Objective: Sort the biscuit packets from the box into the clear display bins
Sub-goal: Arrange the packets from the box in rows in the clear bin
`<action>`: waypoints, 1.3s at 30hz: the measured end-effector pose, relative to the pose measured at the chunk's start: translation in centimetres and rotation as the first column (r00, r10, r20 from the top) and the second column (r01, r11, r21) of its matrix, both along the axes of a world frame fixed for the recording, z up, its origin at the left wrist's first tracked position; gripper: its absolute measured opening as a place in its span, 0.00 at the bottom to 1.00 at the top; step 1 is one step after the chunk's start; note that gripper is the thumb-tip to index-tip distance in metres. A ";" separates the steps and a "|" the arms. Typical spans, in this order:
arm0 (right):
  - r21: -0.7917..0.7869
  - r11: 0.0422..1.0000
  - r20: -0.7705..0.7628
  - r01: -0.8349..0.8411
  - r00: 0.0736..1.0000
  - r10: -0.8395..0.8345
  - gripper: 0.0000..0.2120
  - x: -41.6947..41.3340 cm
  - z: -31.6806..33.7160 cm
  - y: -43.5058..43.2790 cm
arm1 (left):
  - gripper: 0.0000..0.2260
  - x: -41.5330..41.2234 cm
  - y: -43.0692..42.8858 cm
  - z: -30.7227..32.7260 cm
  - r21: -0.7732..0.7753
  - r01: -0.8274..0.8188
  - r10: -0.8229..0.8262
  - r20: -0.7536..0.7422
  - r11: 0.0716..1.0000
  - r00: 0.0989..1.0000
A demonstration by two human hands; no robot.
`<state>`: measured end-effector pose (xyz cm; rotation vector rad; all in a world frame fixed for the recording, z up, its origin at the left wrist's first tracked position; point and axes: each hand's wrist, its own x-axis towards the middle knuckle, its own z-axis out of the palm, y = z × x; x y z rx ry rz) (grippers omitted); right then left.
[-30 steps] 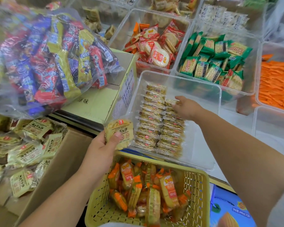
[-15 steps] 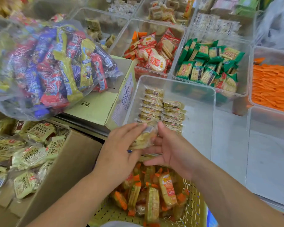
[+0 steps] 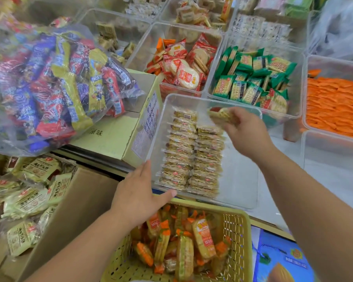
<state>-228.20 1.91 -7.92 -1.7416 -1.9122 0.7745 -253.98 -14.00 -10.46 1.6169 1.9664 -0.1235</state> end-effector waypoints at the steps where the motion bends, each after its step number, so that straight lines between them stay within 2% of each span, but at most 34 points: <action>1: 0.038 0.999 0.097 -0.033 0.995 0.029 0.11 0.2 -0.4 1.5 | 0.55 -0.1 0.1 -0.2 -0.004 0.010 -0.010 -0.009 1.000 1.000; 3: 0.026 0.995 0.257 -0.097 0.962 0.087 0.12 0.4 -1.6 4.1 | 0.56 -0.2 0.2 -0.3 -0.012 0.015 -0.016 -0.013 1.000 1.000; 5: -0.062 0.986 0.379 -0.153 0.911 0.165 0.14 0.1 -3.1 5.9 | 0.58 -0.4 0.2 -0.5 -0.014 0.022 -0.023 -0.017 1.000 1.000; 8: -0.190 0.956 0.486 -0.224 0.824 0.290 0.16 -0.8 -5.3 7.6 | 0.61 -0.7 0.0 -0.9 -0.006 0.044 -0.044 -0.040 0.999 0.998; 12: -0.356 0.897 0.477 -0.263 0.774 0.416 0.21 -2.2 -7.4 9.0 | 0.61 -0.9 0.0 -1.6 -0.007 0.065 -0.066 -0.070 0.998 0.995; 16: -0.482 0.837 0.440 -0.260 0.755 0.487 0.21 -3.0 -8.6 9.8 | 0.63 -0.9 0.1 -1.8 -0.035 0.076 -0.079 -0.078 0.996 0.994; 25: -0.539 0.793 0.317 -0.284 0.803 0.504 0.19 -2.5 -8.7 10.8 | 0.63 -0.9 0.3 -1.5 -0.056 0.098 -0.103 -0.091 0.994 0.991; 34: -0.497 0.846 0.312 -0.192 0.871 0.380 0.24 -3.5 -9.7 8.2 | 0.63 -0.8 0.2 -1.4 -0.031 0.069 -0.071 -0.066 0.997 0.995; 39: -0.380 0.915 0.411 -0.139 0.860 0.301 0.30 -3.9 -8.3 5.4 | 0.57 -0.7 0.2 -0.9 -0.014 0.027 -0.027 -0.004 1.000 1.000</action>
